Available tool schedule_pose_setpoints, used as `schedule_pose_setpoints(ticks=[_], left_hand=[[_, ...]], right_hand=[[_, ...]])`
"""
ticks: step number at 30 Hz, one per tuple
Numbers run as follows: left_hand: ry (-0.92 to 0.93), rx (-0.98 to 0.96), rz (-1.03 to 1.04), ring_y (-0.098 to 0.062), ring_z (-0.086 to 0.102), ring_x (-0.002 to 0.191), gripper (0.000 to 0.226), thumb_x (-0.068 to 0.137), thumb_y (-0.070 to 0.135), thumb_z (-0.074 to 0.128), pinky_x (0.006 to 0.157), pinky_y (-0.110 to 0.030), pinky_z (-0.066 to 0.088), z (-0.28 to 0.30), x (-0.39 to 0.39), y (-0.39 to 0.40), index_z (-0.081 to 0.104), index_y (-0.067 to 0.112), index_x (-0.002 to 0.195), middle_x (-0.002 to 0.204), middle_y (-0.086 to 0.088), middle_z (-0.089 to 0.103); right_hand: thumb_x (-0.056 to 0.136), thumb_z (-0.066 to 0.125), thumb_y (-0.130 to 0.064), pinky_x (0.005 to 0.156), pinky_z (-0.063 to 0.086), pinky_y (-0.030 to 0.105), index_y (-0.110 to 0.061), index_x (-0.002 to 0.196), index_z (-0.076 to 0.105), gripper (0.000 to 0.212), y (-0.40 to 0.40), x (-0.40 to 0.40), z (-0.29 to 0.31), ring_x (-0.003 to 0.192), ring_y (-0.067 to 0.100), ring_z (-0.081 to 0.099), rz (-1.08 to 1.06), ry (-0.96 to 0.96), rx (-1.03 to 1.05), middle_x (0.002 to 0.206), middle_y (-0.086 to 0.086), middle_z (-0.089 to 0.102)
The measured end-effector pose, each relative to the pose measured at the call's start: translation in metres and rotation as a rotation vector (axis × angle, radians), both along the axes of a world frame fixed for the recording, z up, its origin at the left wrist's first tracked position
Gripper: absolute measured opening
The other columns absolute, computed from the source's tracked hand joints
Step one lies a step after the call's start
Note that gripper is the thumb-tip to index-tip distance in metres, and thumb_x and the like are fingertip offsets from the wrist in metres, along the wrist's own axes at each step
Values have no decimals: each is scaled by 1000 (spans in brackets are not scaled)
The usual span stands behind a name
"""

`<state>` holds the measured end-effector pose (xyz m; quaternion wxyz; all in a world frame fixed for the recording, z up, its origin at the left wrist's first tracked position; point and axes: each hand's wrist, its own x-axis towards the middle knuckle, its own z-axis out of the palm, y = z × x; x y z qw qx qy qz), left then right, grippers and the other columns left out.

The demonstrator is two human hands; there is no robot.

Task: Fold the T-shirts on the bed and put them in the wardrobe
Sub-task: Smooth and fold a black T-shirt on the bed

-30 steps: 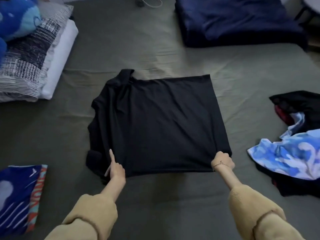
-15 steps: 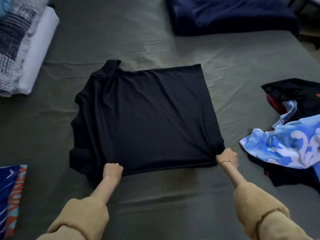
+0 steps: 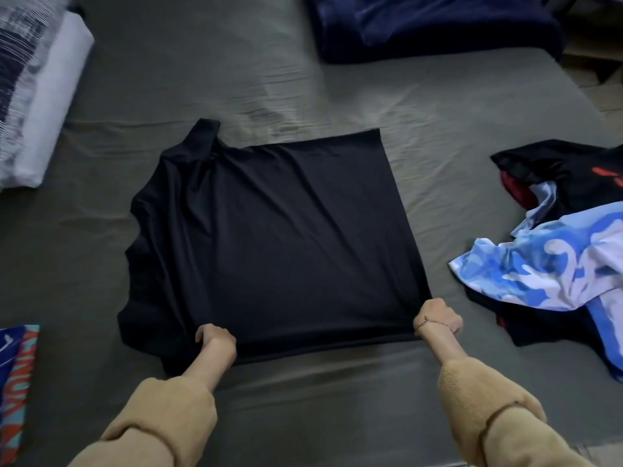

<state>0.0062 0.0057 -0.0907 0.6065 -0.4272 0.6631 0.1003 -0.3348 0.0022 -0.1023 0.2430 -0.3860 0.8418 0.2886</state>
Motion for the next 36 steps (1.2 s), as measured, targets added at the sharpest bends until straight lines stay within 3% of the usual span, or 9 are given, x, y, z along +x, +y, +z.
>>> schedule_pose_setpoints(ticks=[6, 12, 16, 20, 26, 32, 36], left_hand=[[-18, 44, 123, -22, 48, 125, 44, 93, 16, 51, 101, -34, 41, 2, 9, 6, 44, 11, 137, 138, -4, 48], [132, -246, 305, -16, 60, 106, 32, 94, 12, 40, 78, -25, 41, -4, 27, 10, 59, 17, 120, 118, 2, 61], [227, -443, 399, -18, 62, 103, 28, 93, 10, 40, 79, -26, 43, -7, 18, 2, 61, 16, 111, 114, 0, 64], [337, -539, 492, -21, 63, 99, 27, 91, 9, 40, 78, -28, 43, -10, -2, -8, 62, 12, 105, 109, -3, 65], [448, -652, 677, -23, 61, 99, 25, 90, 11, 40, 77, -30, 42, -12, -1, -14, 60, 10, 106, 109, -5, 65], [601, -924, 910, -23, 54, 108, 23, 92, 11, 44, 80, -36, 46, -10, 64, -13, 59, 10, 109, 114, -6, 59], [645, -1008, 1136, -24, 43, 118, 24, 92, 13, 49, 84, -40, 44, -9, 110, -12, 55, 11, 115, 122, -8, 50]], right_hand=[[92, 46, -1, 71, 46, 29, -6, 127, 52, 35, -7, 6, -8, 114, 22, 52, 92, 91, -34, 126, 11, 48], [90, 50, 0, 81, 51, 35, -3, 122, 46, 32, -15, 23, -5, 114, 27, 57, 189, -52, -225, 126, 13, 53], [90, 47, 3, 83, 50, 30, -7, 124, 55, 36, -17, 12, -5, 116, 24, 57, 168, -30, -137, 127, 10, 56], [89, 49, 1, 85, 48, 29, -9, 121, 58, 34, -17, 6, -4, 115, 23, 57, 217, -69, -177, 125, 7, 58], [91, 46, -12, 84, 45, 36, -4, 117, 50, 27, -36, 50, 0, 112, 32, 56, 444, -293, -237, 123, 13, 55], [88, 48, -13, 78, 45, 34, -8, 108, 53, 21, -46, 142, 0, 101, 31, 58, 628, -563, -186, 113, 12, 57], [87, 50, -14, 77, 45, 32, -12, 107, 55, 21, -40, 213, -1, 99, 30, 58, 665, -710, -130, 112, 11, 58]])
